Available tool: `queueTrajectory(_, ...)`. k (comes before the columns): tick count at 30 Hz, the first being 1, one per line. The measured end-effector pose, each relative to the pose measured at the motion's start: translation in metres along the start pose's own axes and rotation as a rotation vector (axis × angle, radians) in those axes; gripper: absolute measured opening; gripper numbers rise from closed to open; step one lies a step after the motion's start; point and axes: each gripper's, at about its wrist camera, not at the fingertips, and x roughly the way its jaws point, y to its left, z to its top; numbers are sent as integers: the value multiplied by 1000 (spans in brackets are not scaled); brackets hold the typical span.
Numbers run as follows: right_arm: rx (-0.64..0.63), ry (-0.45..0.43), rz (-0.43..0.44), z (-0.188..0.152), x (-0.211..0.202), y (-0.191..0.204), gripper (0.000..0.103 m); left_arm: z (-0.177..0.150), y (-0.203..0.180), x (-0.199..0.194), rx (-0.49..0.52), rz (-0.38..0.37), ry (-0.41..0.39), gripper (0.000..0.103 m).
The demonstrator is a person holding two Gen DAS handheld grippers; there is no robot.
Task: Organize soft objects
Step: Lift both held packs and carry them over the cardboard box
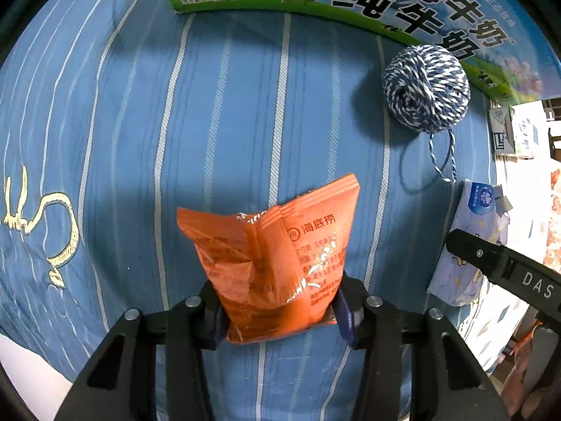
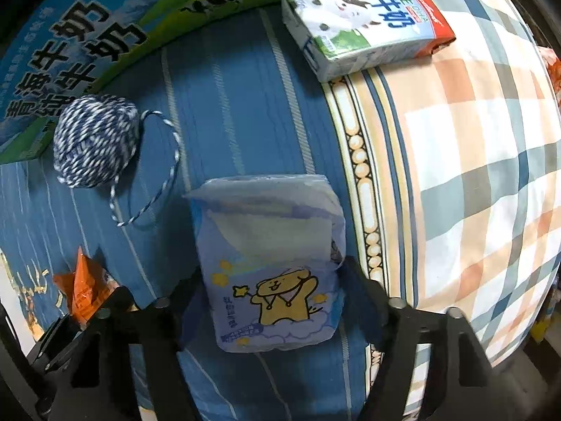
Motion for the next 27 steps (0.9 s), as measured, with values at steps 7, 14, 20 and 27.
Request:
queueTrajectory(7,-64,-33,-18,-24,-11,23,51,-11,5,-14,17,17,-40,44)
queueTrajectory(14,-123,-75,8,-54,-43,35,49,-22,-1,-48,62,31,-113,44)
queueTrajectory(20,-186,-154,20,-82,-89,45,49,-35,-6,-95,95,24,-199,44)
queueTrajectory(27,-261,-236,46,-112,-141,43,49,-55,-7,-156,133,-4,-300,44)
